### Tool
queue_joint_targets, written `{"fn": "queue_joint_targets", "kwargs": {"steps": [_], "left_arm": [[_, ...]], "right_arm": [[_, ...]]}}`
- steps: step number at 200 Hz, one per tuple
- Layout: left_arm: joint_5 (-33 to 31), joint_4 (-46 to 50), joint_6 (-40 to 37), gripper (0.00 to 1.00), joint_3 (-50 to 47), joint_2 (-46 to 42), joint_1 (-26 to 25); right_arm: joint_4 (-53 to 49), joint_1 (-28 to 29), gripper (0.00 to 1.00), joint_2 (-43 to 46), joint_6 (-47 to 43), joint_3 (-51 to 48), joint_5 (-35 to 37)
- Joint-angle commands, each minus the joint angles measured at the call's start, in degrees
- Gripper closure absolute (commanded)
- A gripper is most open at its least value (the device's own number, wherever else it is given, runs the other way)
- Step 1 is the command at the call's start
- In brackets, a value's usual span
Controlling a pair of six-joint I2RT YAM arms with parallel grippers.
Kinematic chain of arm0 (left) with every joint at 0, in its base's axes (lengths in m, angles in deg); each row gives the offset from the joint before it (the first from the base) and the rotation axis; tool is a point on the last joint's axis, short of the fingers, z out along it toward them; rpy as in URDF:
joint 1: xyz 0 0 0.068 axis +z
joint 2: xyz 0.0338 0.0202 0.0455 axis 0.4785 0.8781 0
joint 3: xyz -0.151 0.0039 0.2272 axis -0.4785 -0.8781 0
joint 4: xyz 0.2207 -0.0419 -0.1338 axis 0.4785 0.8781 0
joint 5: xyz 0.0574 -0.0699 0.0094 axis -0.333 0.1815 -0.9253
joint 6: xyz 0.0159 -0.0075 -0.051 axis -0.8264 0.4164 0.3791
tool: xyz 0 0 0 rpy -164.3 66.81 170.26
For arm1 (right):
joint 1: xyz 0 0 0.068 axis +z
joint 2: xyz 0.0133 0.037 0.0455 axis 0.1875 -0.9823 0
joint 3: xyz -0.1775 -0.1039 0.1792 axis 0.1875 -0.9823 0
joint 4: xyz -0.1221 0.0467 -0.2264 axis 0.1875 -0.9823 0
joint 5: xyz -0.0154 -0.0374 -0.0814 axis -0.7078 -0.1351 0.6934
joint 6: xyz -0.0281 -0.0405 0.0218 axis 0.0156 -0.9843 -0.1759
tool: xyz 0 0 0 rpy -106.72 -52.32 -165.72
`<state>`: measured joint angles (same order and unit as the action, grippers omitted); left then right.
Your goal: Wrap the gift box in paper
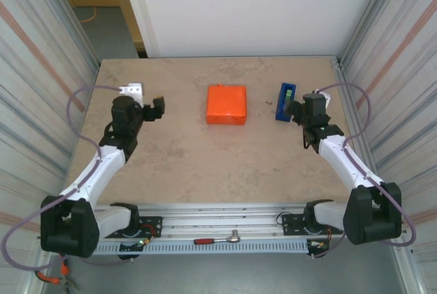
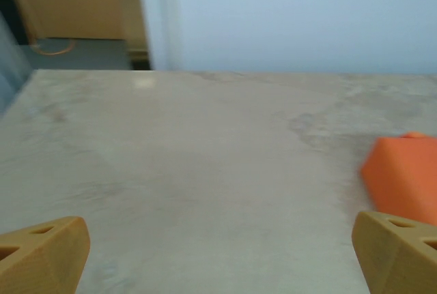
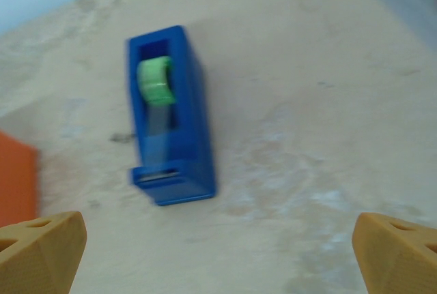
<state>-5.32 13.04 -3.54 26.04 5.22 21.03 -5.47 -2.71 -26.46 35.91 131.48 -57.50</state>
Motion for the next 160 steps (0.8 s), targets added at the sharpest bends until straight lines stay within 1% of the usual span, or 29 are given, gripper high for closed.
{"fn": "queue_joint_targets", "kwargs": {"steps": [1,13,25,38,48,70,77,86,100,114,139,149,154,160], "left_arm": [[-1.57,-3.12,-2.49,0.01,-5.8,-1.66,5.75],[-1.13,-5.9,-3.32,0.01,-9.26,-1.44,7.62],[-1.5,-9.92,-5.74,0.01,-12.3,-0.07,7.73],[-1.13,-13.52,-6.64,0.01,-14.29,2.26,7.73],[-0.51,-16.16,-6.11,0.01,-15.35,3.88,7.81],[3.94,-21.15,-5.41,0.01,-15.71,7.62,7.77],[5.3,-23.0,-5.35,0.01,-15.69,9.19,7.68],[6.39,-25.62,-5.6,0.01,-15.92,11.52,7.64],[6.28,-29.98,-5.29,0.01,-16.47,15.15,7.62],[6.63,-32.9,-5.38,0.02,-16.95,17.67,7.55],[7.97,-38.36,-5.97,0.01,-17.4,22.42,7.55],[8.1,-36.47,-6.32,0.01,-16.52,22.11,7.36],[7.94,-34.69,-6.42,0.01,-16.26,21.65,7.18],[7.91,-35.45,-6.51,0.01,-16.51,22.06,7.14]], "right_arm": [[2.81,-2.25,0.02,-0.17,-7.48,-2.77,10.12],[3.92,-3.34,0.02,-1.37,-8.88,-4.27,11.64],[6.27,-3.83,0.02,-2.7,-10.37,-6.02,13.88],[10.53,-4.03,0.01,-4.16,-11.26,-8.6,15.42],[13.92,-4.18,0.02,-5.12,-11.99,-10.61,14.82],[23.57,-4.75,0.02,-7.83,-14.62,-14.87,12.02],[22.14,-5.15,0.02,-7.92,-14.92,-13.98,9.93],[26.83,-5.57,0.02,-8.32,-17.37,-15.25,6.27],[30.61,-6.3,0.02,-8.58,-19.35,-16.13,2.3],[33.51,-8.88,0.02,-8.66,-19.81,-17.04,-3.86],[38.6,-13.97,0.02,-8.75,-17.77,-18.66,-10.36],[40.56,-15.5,0.02,-9.04,-17.05,-19.13,-12.26],[39.91,-16.29,0.02,-9.23,-16.87,-18.79,-14.08],[39.78,-16.95,0.02,-9.67,-16.74,-18.42,-15.9]]}}
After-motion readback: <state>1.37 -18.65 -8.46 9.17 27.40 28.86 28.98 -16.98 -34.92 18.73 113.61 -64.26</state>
